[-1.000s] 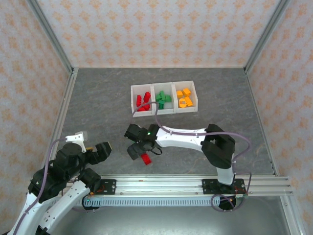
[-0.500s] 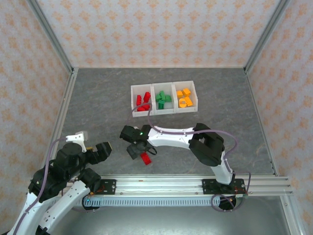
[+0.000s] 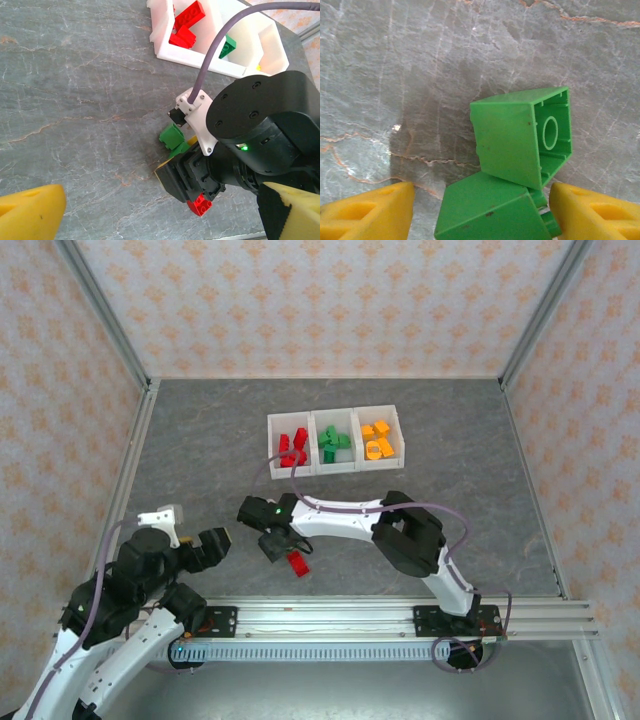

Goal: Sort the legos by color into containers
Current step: Pick up the lego from the bottom-center of the table.

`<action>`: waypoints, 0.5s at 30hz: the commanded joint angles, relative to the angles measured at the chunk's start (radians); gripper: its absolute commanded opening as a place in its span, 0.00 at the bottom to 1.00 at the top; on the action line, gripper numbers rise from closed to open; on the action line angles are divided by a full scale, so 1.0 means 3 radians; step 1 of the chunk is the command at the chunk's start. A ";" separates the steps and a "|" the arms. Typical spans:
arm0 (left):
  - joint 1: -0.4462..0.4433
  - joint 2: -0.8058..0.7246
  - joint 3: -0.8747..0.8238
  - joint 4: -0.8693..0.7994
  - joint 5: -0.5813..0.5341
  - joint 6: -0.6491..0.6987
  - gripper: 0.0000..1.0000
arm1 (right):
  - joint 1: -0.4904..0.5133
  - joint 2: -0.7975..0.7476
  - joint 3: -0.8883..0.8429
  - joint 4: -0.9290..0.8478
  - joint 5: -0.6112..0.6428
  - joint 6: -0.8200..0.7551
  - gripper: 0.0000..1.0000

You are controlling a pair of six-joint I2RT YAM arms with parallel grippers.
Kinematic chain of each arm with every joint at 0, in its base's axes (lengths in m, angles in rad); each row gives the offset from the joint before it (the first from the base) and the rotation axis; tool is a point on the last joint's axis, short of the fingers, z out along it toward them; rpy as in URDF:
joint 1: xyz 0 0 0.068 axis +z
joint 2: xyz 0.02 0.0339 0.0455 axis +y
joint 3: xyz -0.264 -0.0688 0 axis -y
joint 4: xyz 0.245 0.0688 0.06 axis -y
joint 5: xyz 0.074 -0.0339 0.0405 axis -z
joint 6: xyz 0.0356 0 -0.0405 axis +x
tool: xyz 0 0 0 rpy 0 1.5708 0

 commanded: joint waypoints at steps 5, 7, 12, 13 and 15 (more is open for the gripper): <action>-0.0005 0.0073 -0.0077 0.0210 0.0093 0.0090 0.99 | 0.0020 0.0073 0.0059 -0.0239 0.0197 -0.0019 0.69; -0.0004 0.0072 -0.0087 0.0230 0.0092 0.0093 0.99 | 0.0016 0.0075 0.0031 -0.0239 0.0225 -0.0016 0.69; -0.0002 0.0087 -0.0102 0.0259 0.0102 0.0094 0.99 | 0.0015 0.0091 -0.0019 -0.0172 0.0221 -0.0024 0.65; -0.0002 0.0090 -0.0100 0.0262 0.0104 0.0094 0.99 | 0.0020 0.0101 -0.0025 -0.0169 0.0226 -0.0025 0.64; -0.0004 0.0093 -0.0100 0.0256 0.0104 0.0098 0.99 | 0.0019 0.0118 -0.0031 -0.0166 0.0231 -0.0034 0.59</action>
